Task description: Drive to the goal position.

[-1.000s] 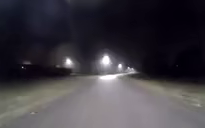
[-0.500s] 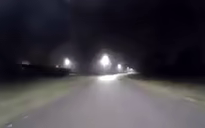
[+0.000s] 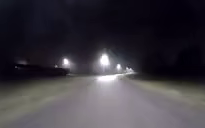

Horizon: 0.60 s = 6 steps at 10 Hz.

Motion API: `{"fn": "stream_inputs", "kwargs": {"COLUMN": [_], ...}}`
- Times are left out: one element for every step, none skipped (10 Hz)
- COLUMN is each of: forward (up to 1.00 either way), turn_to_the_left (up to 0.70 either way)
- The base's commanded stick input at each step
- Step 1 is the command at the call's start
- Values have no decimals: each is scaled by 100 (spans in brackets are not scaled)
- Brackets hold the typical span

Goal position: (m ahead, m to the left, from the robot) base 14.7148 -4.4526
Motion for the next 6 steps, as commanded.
{"fn": "stream_inputs", "kwargs": {"forward": [100, 100, 100, 100, 100, 100], "turn_to_the_left": [3, 3, 3, 3, 3, 3]}}
